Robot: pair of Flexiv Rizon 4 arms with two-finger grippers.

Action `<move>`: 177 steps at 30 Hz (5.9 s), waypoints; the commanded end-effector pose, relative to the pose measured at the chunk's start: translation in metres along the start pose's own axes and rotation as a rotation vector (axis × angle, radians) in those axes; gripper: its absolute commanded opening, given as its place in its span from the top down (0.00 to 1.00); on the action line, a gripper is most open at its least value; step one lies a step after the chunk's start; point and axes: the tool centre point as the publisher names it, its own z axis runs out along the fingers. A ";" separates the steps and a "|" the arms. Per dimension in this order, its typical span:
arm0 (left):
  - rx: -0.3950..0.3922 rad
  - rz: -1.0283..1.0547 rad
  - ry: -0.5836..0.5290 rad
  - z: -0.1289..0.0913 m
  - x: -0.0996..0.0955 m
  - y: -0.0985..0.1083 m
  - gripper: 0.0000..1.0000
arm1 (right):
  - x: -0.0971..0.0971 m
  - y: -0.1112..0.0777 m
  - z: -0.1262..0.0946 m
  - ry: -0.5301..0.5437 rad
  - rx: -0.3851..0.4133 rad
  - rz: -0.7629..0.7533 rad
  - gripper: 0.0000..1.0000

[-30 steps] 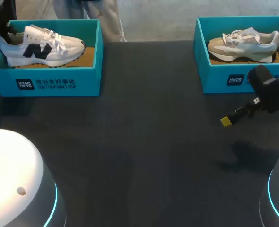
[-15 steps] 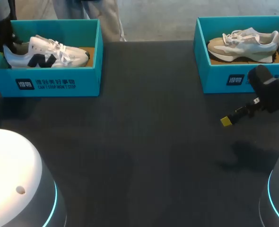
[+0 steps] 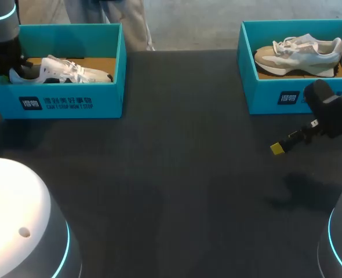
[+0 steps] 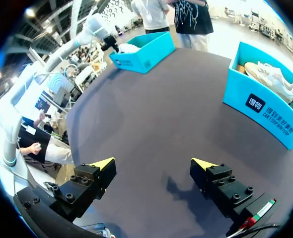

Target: Take the shoe out of the shoebox, open the shoe tongue, remove and reinsert the insole, then place the shoe into the shoebox

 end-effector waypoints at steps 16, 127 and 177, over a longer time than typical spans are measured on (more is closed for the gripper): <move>0.076 0.024 -0.024 0.037 -0.004 0.003 1.00 | 0.000 0.000 0.000 -0.001 0.000 0.000 0.00; -0.109 -0.511 -0.150 -0.143 0.011 0.020 0.00 | -0.064 0.035 -0.023 -0.102 -0.011 0.052 0.00; -0.109 -0.511 -0.150 -0.143 0.011 0.020 0.00 | -0.249 0.146 -0.085 -0.750 -0.025 0.428 0.00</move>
